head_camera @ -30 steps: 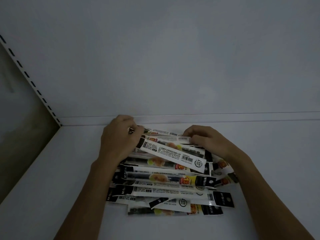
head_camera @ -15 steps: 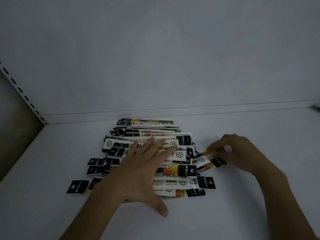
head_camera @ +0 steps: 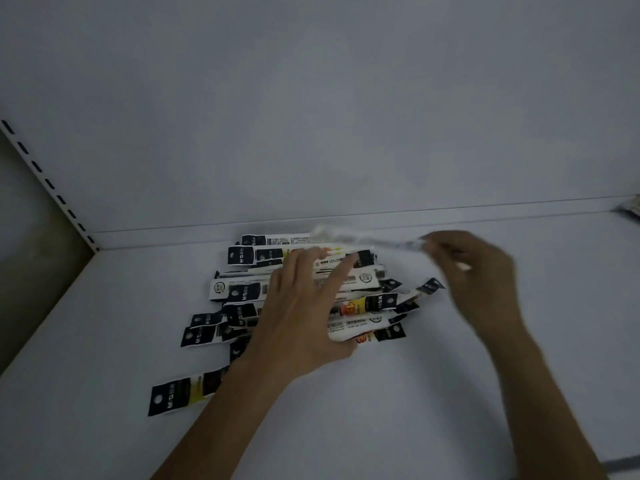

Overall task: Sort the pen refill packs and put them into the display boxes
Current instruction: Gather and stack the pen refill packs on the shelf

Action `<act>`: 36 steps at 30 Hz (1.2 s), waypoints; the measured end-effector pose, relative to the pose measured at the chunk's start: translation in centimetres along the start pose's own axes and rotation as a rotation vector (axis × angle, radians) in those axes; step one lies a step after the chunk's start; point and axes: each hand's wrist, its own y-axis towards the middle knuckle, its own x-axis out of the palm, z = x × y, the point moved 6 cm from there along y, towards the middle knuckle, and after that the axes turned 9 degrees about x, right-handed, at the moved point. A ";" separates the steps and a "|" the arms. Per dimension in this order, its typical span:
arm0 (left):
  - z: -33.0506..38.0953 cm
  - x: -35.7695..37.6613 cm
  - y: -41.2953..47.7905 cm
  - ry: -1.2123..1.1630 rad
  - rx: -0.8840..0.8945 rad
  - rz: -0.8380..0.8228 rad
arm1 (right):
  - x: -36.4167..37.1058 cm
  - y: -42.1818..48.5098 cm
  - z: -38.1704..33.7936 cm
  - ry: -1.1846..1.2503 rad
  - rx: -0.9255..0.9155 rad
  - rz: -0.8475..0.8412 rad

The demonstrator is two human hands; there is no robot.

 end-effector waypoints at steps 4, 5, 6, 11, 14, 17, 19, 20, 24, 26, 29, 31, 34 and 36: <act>1.5 -1.1 -0.4 0.072 0.143 0.230 | 5.7 -1.8 -1.2 -0.124 -0.109 -0.351; 1.4 -1.1 -0.5 0.071 0.143 0.228 | 5.8 -1.9 -1.0 -0.108 -0.100 -0.397; 1.0 -0.9 -0.5 0.066 0.119 0.201 | 5.4 -1.8 -0.9 -0.063 -0.064 -0.424; -1.2 1.7 -0.6 -0.021 -0.022 -0.190 | 2.9 -0.2 3.4 -0.264 0.071 -0.512; -2.0 1.8 -0.7 -0.048 -0.051 -0.180 | 2.5 -0.4 5.2 -0.395 0.092 -0.497; -2.3 1.5 -0.6 -0.057 -0.049 -0.140 | -0.4 0.5 6.5 -0.398 0.167 -0.309; -2.4 1.5 -0.5 -0.023 -0.033 -0.117 | -3.4 1.2 7.5 -0.460 0.243 -0.127; -2.5 1.5 -0.6 -0.014 -0.037 -0.104 | -4.9 1.6 7.8 -0.467 0.274 -0.042; -2.2 0.9 -0.6 -0.003 -0.032 -0.024 | -8.9 2.8 7.3 -0.340 0.289 0.298; -2.2 0.3 -0.8 -0.053 -0.046 -0.008 | -8.4 2.8 4.8 -0.196 0.181 0.399; -3.3 -1.6 -2.0 -0.183 -0.159 0.032 | -3.4 2.1 -0.2 0.063 0.017 0.253; -4.8 -3.3 -3.7 -0.218 -0.267 0.089 | 1.1 1.1 -2.2 0.086 -0.058 0.020; -7.3 -4.5 -8.0 -0.277 -0.510 0.115 | 6.4 -0.6 -2.3 -0.108 -0.141 -0.301; -8.1 -3.8 -11.2 -0.351 -0.655 0.067 | 7.3 -1.3 -1.7 -0.115 -0.096 -0.397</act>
